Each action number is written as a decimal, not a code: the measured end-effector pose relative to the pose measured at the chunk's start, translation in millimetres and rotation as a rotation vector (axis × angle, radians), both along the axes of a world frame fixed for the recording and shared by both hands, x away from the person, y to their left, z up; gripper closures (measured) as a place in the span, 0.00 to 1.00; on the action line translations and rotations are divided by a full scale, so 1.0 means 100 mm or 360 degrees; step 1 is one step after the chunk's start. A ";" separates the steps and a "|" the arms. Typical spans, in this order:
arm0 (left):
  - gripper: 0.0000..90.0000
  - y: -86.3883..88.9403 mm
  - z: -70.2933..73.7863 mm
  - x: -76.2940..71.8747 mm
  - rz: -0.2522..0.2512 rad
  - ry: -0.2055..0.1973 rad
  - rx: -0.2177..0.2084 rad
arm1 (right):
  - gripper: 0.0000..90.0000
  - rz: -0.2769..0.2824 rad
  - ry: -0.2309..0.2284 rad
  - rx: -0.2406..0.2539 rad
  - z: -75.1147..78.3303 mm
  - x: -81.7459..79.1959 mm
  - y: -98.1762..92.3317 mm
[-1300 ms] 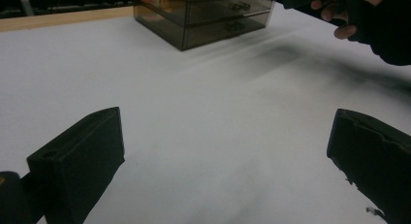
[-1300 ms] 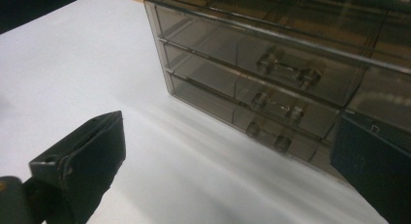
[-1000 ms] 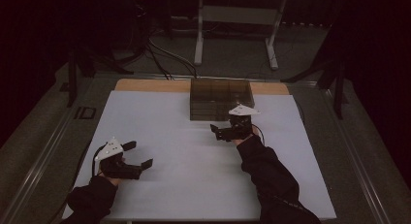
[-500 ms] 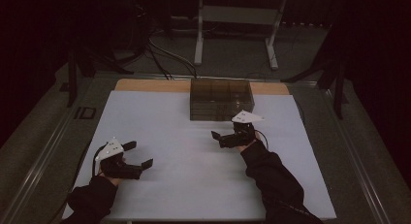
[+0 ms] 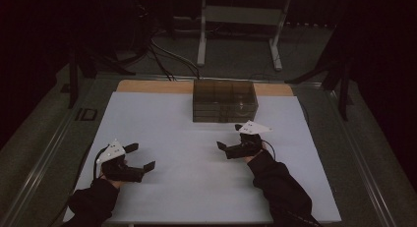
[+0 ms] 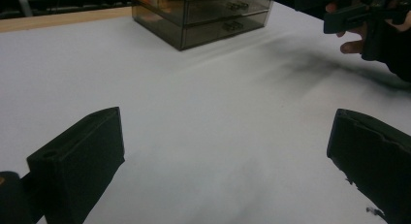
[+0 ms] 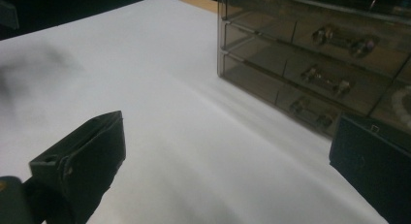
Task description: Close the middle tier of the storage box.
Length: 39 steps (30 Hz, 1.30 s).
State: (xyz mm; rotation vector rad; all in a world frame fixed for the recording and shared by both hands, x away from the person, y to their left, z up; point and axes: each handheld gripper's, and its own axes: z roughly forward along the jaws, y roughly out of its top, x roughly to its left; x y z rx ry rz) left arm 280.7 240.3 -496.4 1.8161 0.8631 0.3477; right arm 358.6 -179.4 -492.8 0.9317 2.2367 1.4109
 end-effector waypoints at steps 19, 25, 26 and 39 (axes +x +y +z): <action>0.02 0.00 0.00 0.00 -0.0008 0.0000 -0.0001 | 0.00 0.0046 -0.0008 0.0041 -0.07 -0.19 -0.21; 0.02 0.00 0.00 -0.01 -0.0015 -0.0001 -0.0002 | 0.00 0.0045 -0.0023 0.0026 -0.05 -0.27 -0.28; 0.02 -0.01 0.00 -0.01 -0.0017 0.0000 0.0001 | 0.00 0.0042 -0.0029 0.0036 -0.06 -0.29 -0.30; 0.02 -0.02 0.00 -0.02 -0.0028 -0.0001 0.0001 | 0.00 0.0028 -0.0020 0.0043 -0.07 -0.41 -0.47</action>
